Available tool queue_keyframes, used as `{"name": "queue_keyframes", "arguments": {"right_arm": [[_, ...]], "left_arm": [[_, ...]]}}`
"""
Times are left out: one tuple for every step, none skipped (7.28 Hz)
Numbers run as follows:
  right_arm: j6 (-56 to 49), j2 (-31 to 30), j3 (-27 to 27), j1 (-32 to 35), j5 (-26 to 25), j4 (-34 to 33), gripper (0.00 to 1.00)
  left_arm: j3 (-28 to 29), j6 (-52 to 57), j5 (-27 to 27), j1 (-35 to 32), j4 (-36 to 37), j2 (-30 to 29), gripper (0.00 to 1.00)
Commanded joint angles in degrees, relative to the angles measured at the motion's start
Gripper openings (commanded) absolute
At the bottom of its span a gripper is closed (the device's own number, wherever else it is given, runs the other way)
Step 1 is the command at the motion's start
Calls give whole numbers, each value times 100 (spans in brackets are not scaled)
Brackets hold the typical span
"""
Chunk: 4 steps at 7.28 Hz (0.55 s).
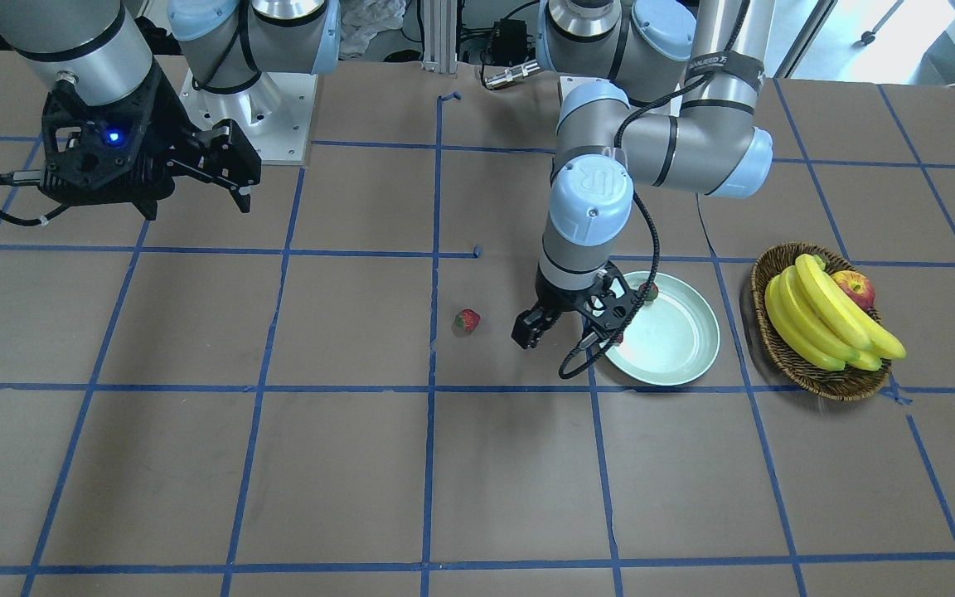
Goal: Collect all strawberries into plate
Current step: 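Reach the left gripper to the last strawberry and grasp it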
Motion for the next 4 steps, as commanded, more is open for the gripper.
{"name": "queue_keyframes", "arguments": {"right_arm": [[1, 3, 1, 6, 9, 0, 100], [1, 3, 1, 6, 9, 0, 100], [1, 3, 1, 6, 9, 0, 100], [1, 3, 1, 6, 9, 0, 100]], "left_arm": [[191, -482, -554, -512, 131, -277, 100], [165, -596, -555, -819, 402, -444, 100], [34, -685, -547, -944, 440, -568, 100], [-281, -668, -512, -971, 823, -612, 100]]}}
